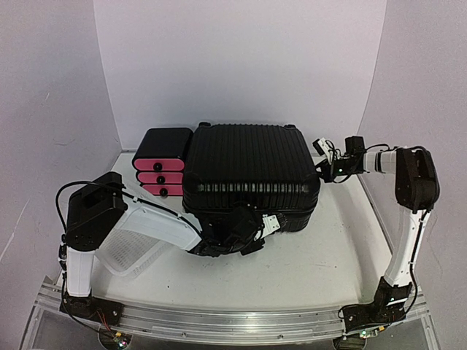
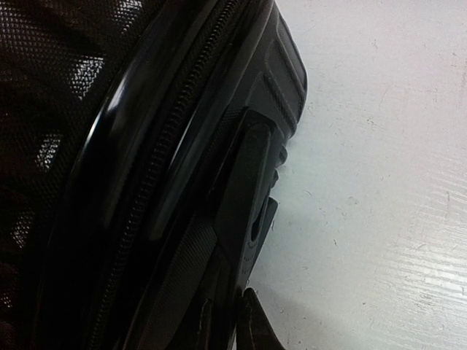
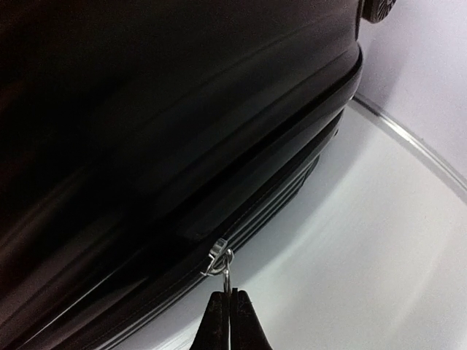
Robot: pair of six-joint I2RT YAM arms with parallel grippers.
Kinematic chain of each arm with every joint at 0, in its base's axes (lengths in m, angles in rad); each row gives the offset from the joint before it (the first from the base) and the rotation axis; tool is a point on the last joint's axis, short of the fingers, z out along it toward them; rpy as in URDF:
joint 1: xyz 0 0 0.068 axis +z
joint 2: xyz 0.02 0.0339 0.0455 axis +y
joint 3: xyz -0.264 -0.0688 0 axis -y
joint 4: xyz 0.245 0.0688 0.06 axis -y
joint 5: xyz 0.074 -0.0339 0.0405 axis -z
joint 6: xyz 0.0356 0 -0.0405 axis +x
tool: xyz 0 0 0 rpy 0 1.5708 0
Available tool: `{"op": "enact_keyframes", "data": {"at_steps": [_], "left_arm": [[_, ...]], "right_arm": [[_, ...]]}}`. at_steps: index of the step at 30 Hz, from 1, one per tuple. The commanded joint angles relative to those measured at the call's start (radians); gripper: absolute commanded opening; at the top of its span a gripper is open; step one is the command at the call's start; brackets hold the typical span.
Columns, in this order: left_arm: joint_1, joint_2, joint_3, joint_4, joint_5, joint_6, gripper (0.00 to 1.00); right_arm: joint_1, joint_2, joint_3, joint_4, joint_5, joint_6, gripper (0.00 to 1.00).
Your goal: Open, take out, and arrange the luggage
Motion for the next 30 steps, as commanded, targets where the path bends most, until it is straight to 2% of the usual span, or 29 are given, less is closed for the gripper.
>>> {"op": "enact_keyframes", "data": {"at_steps": [1, 12, 19, 24, 27, 28, 30], "left_arm": [[-0.01, 0.009, -0.035, -0.109, -0.112, -0.048, 0.0], [-0.032, 0.013, -0.039, -0.131, -0.149, -0.053, 0.0], [-0.032, 0.051, 0.0, -0.177, -0.141, -0.039, 0.0], [-0.033, 0.065, 0.012, -0.194, -0.146, -0.037, 0.0], [-0.034, 0.072, 0.021, -0.197, -0.143, -0.037, 0.0], [-0.034, 0.075, 0.027, -0.197, -0.14, -0.039, 0.0], [-0.036, 0.081, 0.04, -0.199, -0.14, -0.037, 0.0]], "right_arm": [[-0.033, 0.124, 0.198, 0.078, 0.039, 0.001, 0.0], [-0.033, 0.526, 0.736, 0.056, 0.011, 0.035, 0.0], [-0.024, 0.735, 1.003, 0.073, 0.009, -0.043, 0.0], [-0.016, 0.783, 1.044, 0.185, -0.118, -0.104, 0.0], [-0.015, 0.776, 1.032, 0.212, -0.139, -0.04, 0.0], [-0.02, 0.752, 0.99, 0.218, -0.119, 0.005, 0.05], [-0.033, 0.669, 0.895, 0.229, -0.029, 0.084, 0.34]]}}
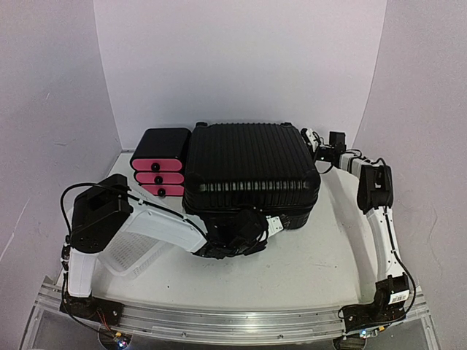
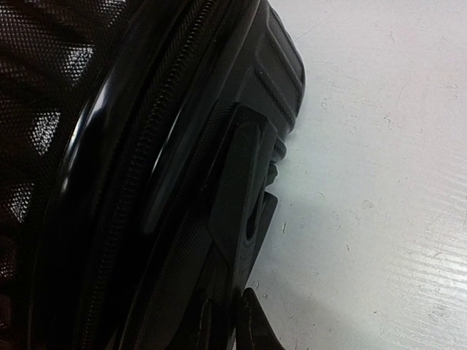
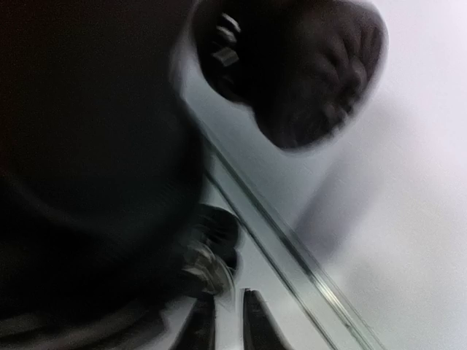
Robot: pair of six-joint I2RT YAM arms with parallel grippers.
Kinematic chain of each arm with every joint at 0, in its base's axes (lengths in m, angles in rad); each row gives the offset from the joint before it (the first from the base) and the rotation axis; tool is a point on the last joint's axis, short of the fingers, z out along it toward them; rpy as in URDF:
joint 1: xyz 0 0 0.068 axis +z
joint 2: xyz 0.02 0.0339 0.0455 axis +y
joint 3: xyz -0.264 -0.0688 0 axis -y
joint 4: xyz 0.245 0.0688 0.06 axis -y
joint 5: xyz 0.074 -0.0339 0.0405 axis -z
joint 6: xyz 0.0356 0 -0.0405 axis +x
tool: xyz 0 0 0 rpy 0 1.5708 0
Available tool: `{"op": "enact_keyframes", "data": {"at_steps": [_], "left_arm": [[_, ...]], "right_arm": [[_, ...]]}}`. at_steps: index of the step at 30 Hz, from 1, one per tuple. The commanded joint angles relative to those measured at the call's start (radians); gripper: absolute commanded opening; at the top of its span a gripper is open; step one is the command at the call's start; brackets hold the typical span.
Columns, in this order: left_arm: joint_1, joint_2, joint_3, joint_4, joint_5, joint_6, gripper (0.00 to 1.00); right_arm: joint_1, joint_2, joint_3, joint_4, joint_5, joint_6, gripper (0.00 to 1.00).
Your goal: Open, take out, and arrange the luggage
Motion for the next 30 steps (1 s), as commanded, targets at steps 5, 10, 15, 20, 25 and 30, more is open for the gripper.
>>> {"op": "enact_keyframes", "data": {"at_steps": [5, 10, 15, 20, 25, 30], "left_arm": [[-0.012, 0.04, 0.023, -0.177, -0.089, -0.061, 0.1], [-0.035, -0.063, -0.012, -0.187, -0.039, -0.097, 0.48], [-0.074, -0.239, -0.024, -0.259, 0.071, -0.138, 0.65], [-0.068, -0.429, -0.007, -0.387, 0.264, -0.267, 0.67], [0.0, -0.656, -0.04, -0.464, 0.319, -0.461, 0.71], [0.259, -0.819, -0.053, -0.59, 0.378, -0.78, 0.77]], "right_arm": [[-0.082, -0.412, -0.491, -0.119, 0.402, 0.124, 0.93], [-0.088, -0.624, -0.632, -0.472, 0.605, 0.261, 0.98], [-0.088, -0.822, -0.745, -0.723, 0.732, 0.716, 0.98], [-0.086, -1.03, -0.914, -0.883, 0.547, 0.91, 0.98], [-0.087, -1.206, -1.098, -0.743, 0.255, 0.984, 0.98], [-0.088, -1.234, -1.133, -0.482, 0.045, 1.212, 0.98]]}}
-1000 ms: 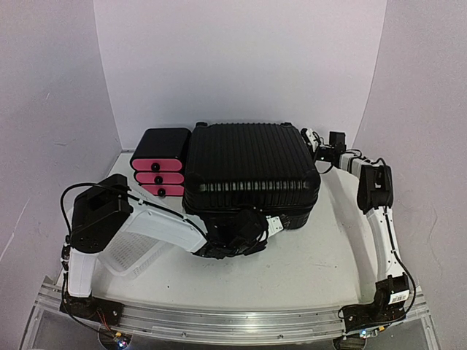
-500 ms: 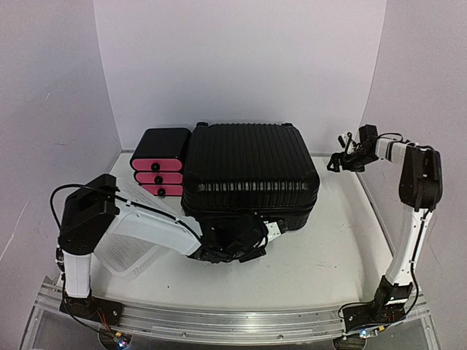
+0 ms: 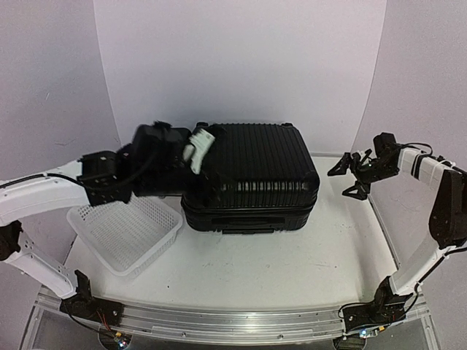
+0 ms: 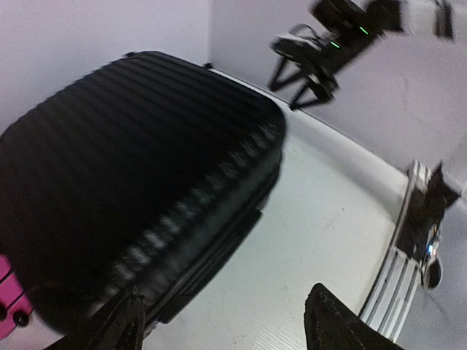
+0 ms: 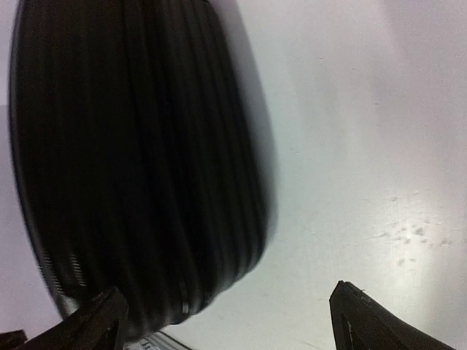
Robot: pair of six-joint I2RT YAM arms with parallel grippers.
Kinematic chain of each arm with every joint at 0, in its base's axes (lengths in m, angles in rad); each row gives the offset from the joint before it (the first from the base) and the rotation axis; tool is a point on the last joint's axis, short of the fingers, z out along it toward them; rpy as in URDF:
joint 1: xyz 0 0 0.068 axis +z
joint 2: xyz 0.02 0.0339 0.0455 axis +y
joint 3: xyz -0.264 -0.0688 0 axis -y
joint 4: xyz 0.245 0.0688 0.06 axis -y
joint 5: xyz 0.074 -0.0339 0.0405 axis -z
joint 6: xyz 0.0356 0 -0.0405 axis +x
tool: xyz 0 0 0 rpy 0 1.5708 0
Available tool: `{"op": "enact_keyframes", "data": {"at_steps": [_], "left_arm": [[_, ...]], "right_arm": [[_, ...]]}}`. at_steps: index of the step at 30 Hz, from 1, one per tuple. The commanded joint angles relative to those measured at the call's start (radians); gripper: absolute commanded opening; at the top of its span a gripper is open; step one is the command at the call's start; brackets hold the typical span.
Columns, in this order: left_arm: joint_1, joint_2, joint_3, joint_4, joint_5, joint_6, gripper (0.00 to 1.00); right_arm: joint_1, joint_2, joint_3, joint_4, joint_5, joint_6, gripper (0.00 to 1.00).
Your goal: Open, take out, and arrange the luggage
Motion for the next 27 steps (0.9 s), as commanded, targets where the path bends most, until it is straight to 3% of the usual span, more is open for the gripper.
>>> {"op": "enact_keyframes", "data": {"at_steps": [1, 5, 9, 14, 18, 27], "left_arm": [[0.245, -0.119, -0.029, -0.139, 0.093, -0.347, 0.78], [0.493, -0.111, -0.044, -0.153, 0.31, -0.514, 0.81], [0.606, 0.034, 0.022, -0.154, 0.443, -0.538, 0.85], [0.608, 0.156, 0.087, -0.136, 0.409, -0.505, 0.88], [0.599, 0.22, 0.119, -0.116, 0.433, -0.485, 0.83], [0.5, 0.365, 0.204, -0.118, 0.474, -0.447, 0.77]], "right_arm": [[0.002, -0.026, 0.026, 0.255, -0.252, 0.231, 0.98], [0.014, -0.007, 0.071, 0.3, -0.275, 0.294, 0.98], [0.078, 0.079, 0.157, 0.301, -0.286, 0.302, 0.98], [0.146, 0.155, 0.196, 0.303, -0.246, 0.301, 0.98], [0.181, 0.168, 0.175, 0.302, -0.22, 0.296, 0.98], [0.205, -0.044, -0.031, 0.34, -0.165, 0.333, 0.98]]}}
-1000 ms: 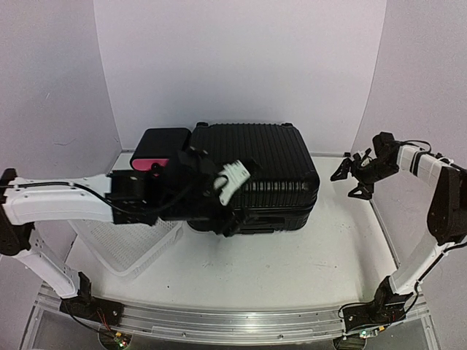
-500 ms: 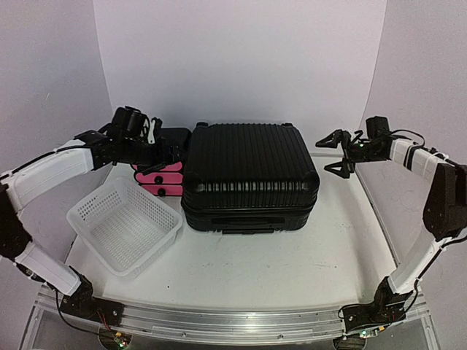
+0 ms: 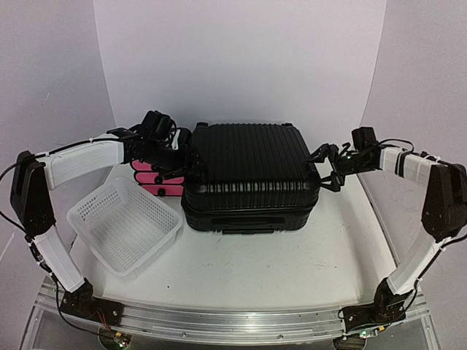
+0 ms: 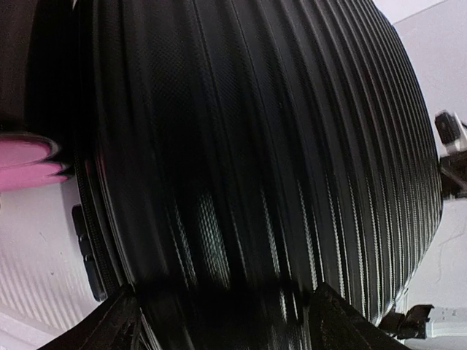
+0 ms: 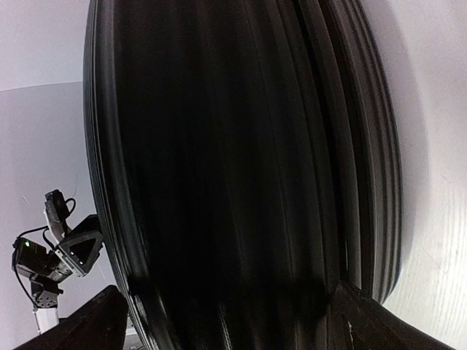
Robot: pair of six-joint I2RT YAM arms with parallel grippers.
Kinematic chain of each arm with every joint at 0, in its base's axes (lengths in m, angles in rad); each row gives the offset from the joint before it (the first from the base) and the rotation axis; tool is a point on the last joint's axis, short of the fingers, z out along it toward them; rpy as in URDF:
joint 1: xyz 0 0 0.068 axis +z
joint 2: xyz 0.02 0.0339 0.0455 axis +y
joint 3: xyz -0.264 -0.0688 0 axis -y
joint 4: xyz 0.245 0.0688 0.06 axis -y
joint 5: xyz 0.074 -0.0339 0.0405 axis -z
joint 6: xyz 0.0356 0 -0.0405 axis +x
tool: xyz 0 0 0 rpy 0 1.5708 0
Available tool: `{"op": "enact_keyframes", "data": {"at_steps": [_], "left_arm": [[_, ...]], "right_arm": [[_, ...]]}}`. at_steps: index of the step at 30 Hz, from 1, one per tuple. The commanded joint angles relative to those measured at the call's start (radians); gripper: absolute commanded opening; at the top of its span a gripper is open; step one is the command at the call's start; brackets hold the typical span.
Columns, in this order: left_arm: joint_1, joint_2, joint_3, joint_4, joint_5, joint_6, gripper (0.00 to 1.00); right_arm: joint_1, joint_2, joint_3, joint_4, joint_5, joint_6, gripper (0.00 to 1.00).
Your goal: Open, take out, and arrange the luggage
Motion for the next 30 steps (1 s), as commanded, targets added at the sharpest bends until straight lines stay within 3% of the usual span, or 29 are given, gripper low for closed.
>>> {"op": "enact_keyframes", "data": {"at_steps": [1, 13, 18, 21, 24, 30], "left_arm": [[-0.088, 0.078, 0.082, 0.027, 0.057, 0.033, 0.77], [-0.258, 0.304, 0.305, 0.025, 0.063, 0.035, 0.74], [-0.295, 0.372, 0.398, -0.001, 0.064, 0.107, 0.75], [-0.281, 0.357, 0.45, -0.098, -0.02, 0.215, 0.77], [-0.265, 0.254, 0.386, -0.108, -0.092, 0.287, 0.81], [-0.266, 0.034, 0.221, -0.098, -0.055, 0.308, 0.84]], "right_arm": [[0.029, -0.17, -0.093, 0.039, 0.0, 0.039, 0.98], [0.037, -0.577, -0.453, 0.033, 0.0, 0.11, 0.98], [0.041, -0.804, -0.587, -0.088, 0.015, 0.125, 0.98], [0.041, -0.919, -0.512, -0.368, 0.135, -0.017, 0.98], [0.041, -0.963, -0.359, -0.586, 0.287, -0.151, 0.98], [0.041, -0.759, -0.051, -0.744, 0.605, -0.332, 0.98]]}}
